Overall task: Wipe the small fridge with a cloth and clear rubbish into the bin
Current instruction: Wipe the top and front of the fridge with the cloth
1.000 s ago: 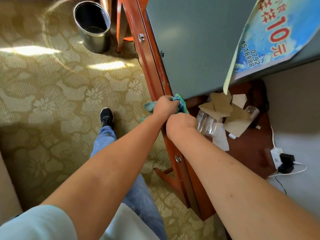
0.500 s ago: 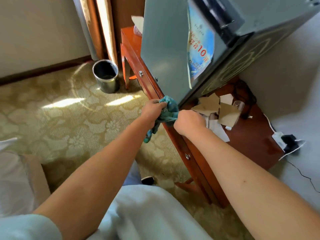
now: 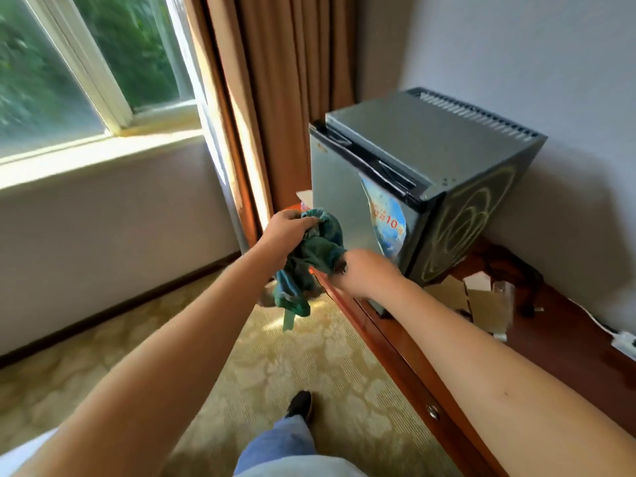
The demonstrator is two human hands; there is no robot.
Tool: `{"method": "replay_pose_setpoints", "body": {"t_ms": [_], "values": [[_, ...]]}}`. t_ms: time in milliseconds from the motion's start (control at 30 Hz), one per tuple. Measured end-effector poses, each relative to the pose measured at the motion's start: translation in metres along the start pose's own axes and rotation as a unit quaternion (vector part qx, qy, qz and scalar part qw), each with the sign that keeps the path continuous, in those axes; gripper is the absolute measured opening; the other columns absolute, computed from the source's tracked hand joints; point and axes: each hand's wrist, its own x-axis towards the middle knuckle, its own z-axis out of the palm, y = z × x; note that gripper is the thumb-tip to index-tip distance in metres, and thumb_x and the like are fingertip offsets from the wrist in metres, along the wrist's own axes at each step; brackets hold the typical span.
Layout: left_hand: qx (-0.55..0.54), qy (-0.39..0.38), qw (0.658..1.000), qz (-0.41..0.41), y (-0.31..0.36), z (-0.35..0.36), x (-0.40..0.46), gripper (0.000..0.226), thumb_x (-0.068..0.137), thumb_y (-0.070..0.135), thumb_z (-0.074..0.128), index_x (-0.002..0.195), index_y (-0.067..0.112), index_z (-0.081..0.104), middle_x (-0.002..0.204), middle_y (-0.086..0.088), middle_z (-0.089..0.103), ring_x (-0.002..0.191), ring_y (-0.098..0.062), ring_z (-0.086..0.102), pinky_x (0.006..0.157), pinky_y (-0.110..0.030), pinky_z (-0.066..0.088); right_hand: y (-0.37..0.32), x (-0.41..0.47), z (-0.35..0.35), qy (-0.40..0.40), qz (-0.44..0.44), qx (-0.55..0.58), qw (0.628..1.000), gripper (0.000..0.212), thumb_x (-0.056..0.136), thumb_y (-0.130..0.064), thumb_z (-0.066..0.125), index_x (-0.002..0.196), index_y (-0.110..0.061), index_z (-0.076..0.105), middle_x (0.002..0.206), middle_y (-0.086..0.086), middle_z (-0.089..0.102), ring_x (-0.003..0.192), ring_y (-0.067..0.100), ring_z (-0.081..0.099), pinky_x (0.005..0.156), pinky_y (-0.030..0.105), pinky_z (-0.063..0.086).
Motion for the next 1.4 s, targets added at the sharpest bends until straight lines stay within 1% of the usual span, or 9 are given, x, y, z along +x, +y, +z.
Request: {"method": "replay_pose_setpoints", "body": {"t_ms": [233, 367, 533, 667, 800, 967, 1133, 1300, 1400], "values": [[0.102, -0.075, 0.99, 0.066, 0.083, -0.061, 0.023, 0.021, 0.087, 0.039, 0.077, 0.102, 0.024, 0.074, 0.089, -0.002, 0.077, 0.072, -0.013, 0.075, 0.059, -0.024, 0.059, -0.047, 0.007, -0.069, -0.002, -0.013, 0.056, 0.998, 0.068, 0.075, -0.085, 0.058, 0.084, -0.017, 0.066, 0.055, -0.004, 0.056, 0.051, 0.016, 0.054, 0.053, 0.027, 0.041], [0.076, -0.172, 0.981, 0.045, 0.115, -0.092, 0.048, 0.038, 0.083, 0.037, 0.083, 0.114, 0.018, 0.071, 0.103, -0.01, 0.077, 0.092, -0.027, 0.076, 0.083, -0.043, 0.062, -0.07, 0.019, -0.101, -0.025, -0.008, 0.114, 0.993, 0.066, 0.073, -0.085, 0.061, 0.089, -0.021, 0.069, 0.085, 0.0, 0.072, 0.071, 0.016, 0.066, 0.062, 0.028, 0.051], [0.067, -0.216, 0.972, 0.068, 0.152, -0.129, 0.082, 0.038, 0.085, 0.02, 0.081, 0.12, 0.016, 0.067, 0.116, -0.012, 0.073, 0.1, -0.028, 0.074, 0.087, -0.043, 0.061, -0.094, 0.034, -0.151, -0.065, 0.004, 0.116, 0.991, 0.065, 0.073, -0.082, 0.063, 0.098, -0.023, 0.075, 0.094, -0.005, 0.074, 0.081, 0.01, 0.069, 0.069, 0.025, 0.051], [0.124, -0.222, 0.953, 0.163, 0.181, -0.142, 0.104, 0.041, 0.084, 0.012, 0.08, 0.122, 0.017, 0.066, 0.115, -0.008, 0.07, 0.099, -0.028, 0.073, 0.086, -0.043, 0.062, -0.106, 0.058, -0.182, 0.053, 0.007, 0.149, 0.987, 0.062, 0.078, -0.077, 0.063, 0.101, -0.02, 0.073, 0.098, 0.0, 0.073, 0.084, 0.014, 0.067, 0.07, 0.027, 0.052], [0.281, -0.249, 0.884, 0.28, 0.211, -0.153, 0.112, 0.043, 0.085, 0.022, 0.078, 0.123, 0.034, 0.064, 0.106, 0.001, 0.068, 0.095, -0.019, 0.07, 0.078, -0.034, 0.062, -0.116, 0.095, -0.191, 0.183, -0.008, 0.22, 0.958, 0.081, 0.071, -0.068, 0.078, 0.138, -0.031, 0.052, 0.128, -0.003, 0.058, 0.111, 0.016, 0.058, 0.088, 0.034, 0.047], [0.378, -0.261, 0.803, 0.38, 0.241, -0.149, 0.12, 0.04, 0.087, 0.022, 0.074, 0.123, 0.038, 0.065, 0.086, 0.004, 0.06, 0.075, -0.011, 0.059, 0.064, -0.026, 0.051, -0.112, 0.133, -0.187, 0.089, -0.027, 0.225, 0.97, 0.106, 0.064, -0.059, 0.089, 0.151, -0.045, 0.03, 0.154, -0.008, 0.04, 0.139, 0.018, 0.041, 0.112, 0.044, 0.037], [0.382, -0.303, 0.768, 0.416, 0.257, -0.131, 0.129, 0.035, 0.089, 0.021, 0.073, 0.119, 0.038, 0.066, 0.083, -0.004, 0.06, 0.072, -0.018, 0.061, 0.069, -0.036, 0.055, -0.117, 0.152, -0.176, 0.03, -0.05, 0.345, 0.937, 0.055, 0.081, -0.042, 0.082, 0.13, -0.03, 0.06, 0.116, -0.009, 0.073, 0.107, 0.012, 0.07, 0.097, 0.035, 0.053], [0.371, -0.313, 0.758, 0.436, 0.264, -0.117, 0.152, 0.035, 0.086, 0.026, 0.077, 0.118, 0.039, 0.067, 0.075, 0.005, 0.054, 0.064, -0.01, 0.048, 0.063, -0.031, 0.043, -0.109, 0.168, -0.189, 0.094, 0.035, 0.286, 0.953, 0.064, 0.072, -0.06, 0.075, 0.129, -0.035, 0.06, 0.121, -0.006, 0.069, 0.111, 0.019, 0.064, 0.105, 0.044, 0.047], [0.344, -0.297, 0.771, 0.445, 0.27, -0.111, 0.163, 0.041, 0.086, 0.03, 0.079, 0.124, 0.036, 0.065, 0.089, -0.003, 0.061, 0.073, -0.01, 0.058, 0.069, -0.033, 0.052, -0.099, 0.171, -0.209, 0.12, 0.037, 0.28, 0.952, 0.031, 0.088, -0.04, 0.068, 0.116, -0.028, 0.063, 0.107, -0.001, 0.072, 0.098, 0.019, 0.069, 0.092, 0.037, 0.054]]}}
